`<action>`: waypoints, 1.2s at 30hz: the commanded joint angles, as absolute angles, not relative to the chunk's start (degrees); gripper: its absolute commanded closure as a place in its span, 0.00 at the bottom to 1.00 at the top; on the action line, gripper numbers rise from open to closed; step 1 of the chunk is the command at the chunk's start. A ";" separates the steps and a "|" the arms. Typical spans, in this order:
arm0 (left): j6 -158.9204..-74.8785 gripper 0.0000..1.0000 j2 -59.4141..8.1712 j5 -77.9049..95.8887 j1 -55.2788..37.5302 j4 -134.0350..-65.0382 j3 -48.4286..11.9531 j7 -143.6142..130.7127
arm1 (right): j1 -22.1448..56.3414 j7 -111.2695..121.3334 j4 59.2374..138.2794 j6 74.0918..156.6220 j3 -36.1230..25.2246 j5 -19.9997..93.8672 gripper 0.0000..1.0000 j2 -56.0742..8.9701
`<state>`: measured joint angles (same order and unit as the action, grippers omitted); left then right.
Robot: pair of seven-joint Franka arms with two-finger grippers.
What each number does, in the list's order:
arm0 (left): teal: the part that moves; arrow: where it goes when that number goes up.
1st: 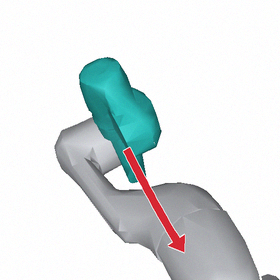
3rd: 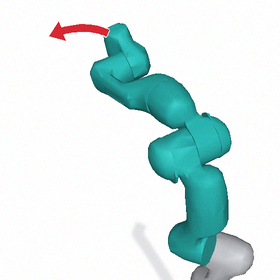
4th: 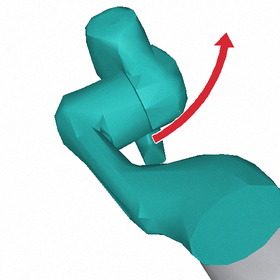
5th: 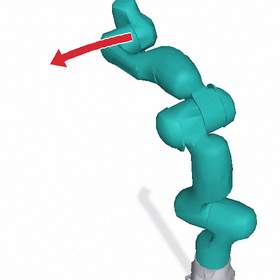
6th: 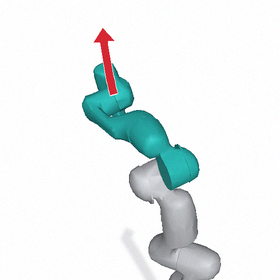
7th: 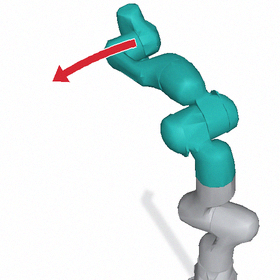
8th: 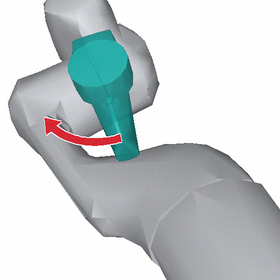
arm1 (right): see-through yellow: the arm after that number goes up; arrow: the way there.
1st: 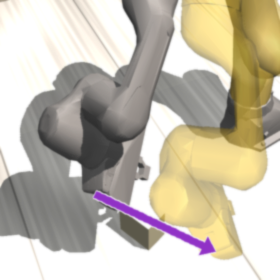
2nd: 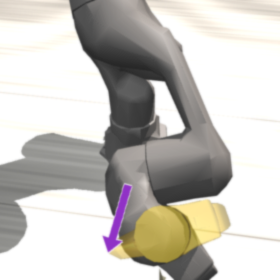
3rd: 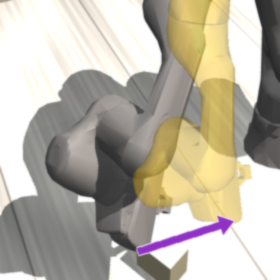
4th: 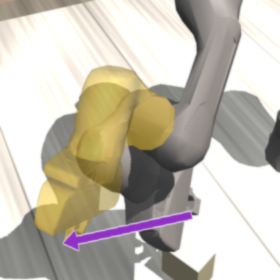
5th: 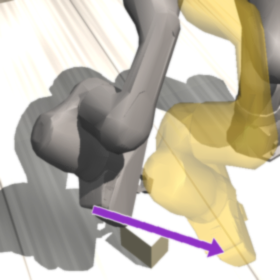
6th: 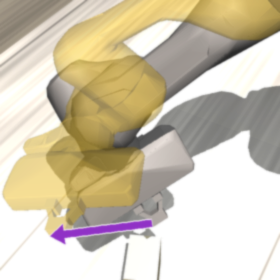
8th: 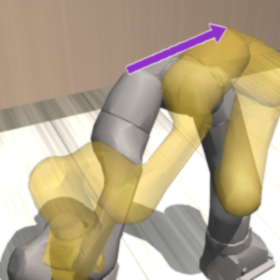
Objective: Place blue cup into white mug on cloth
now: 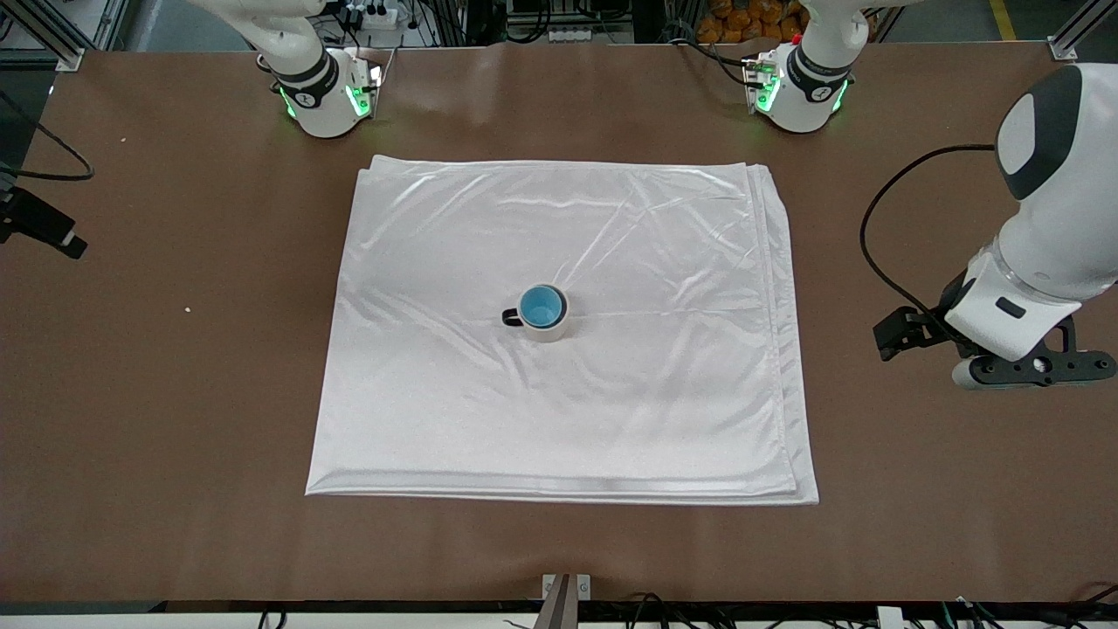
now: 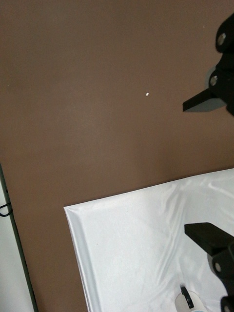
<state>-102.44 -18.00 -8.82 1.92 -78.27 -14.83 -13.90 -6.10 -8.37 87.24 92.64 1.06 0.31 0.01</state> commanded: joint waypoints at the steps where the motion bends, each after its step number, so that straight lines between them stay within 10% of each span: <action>1: -101.43 0.00 -15.91 -9.93 2.72 -79.54 -15.29 -12.83 | -6.50 -8.09 85.78 91.93 1.41 0.44 0.00 -0.44; 36: -96.50 0.00 -11.69 -2.91 -0.97 -81.21 -3.87 -2.38 | -7.12 -5.45 85.25 91.58 0.97 -0.09 0.00 -0.44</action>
<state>-96.92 -13.30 -5.97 -0.49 -79.11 -6.25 -4.62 -6.64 -6.06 85.97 92.42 0.74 0.04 -0.02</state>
